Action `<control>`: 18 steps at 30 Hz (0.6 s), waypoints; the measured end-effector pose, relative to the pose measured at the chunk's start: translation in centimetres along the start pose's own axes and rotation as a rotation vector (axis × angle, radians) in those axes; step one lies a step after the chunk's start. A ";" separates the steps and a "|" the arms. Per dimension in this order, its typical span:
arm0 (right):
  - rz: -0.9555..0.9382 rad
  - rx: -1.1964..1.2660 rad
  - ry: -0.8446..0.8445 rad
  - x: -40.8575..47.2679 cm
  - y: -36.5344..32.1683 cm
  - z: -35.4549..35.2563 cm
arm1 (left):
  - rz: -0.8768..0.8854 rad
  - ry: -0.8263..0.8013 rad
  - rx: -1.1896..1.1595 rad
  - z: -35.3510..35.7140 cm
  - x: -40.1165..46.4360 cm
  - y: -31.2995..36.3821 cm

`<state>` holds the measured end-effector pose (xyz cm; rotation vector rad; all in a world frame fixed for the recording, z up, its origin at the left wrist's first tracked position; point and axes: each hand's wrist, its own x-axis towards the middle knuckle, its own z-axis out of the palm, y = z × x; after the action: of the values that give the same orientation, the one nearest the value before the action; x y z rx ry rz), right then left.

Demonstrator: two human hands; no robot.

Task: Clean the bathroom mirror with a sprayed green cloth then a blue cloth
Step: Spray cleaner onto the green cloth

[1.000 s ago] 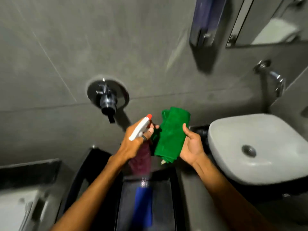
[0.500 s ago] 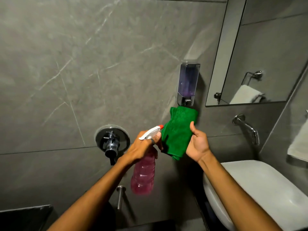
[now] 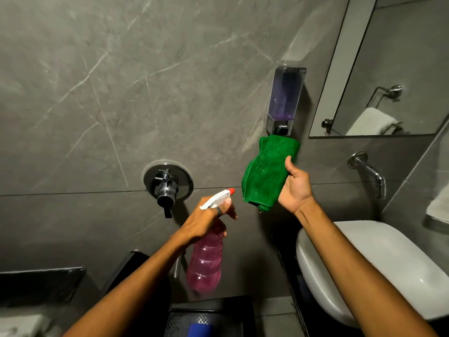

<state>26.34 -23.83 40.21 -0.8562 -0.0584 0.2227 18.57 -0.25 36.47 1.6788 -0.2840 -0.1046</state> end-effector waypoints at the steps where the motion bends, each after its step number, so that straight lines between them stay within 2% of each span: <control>1: 0.000 -0.007 -0.003 0.1 0.0 0.3 | 0.021 0.028 -0.028 0.0 0.3 0.6; 8: -0.011 -0.027 0.005 0.1 0.3 1.5 | 0.078 0.075 -0.053 -0.4 1.8 2.6; 18: 0.062 -0.004 0.081 -1.0 3.0 0.9 | -0.066 -0.002 0.022 -1.0 -2.0 -3.3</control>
<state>24.72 -21.49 38.58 -0.8714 0.0430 0.2458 17.28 1.52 33.14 1.7099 -0.2318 -0.1524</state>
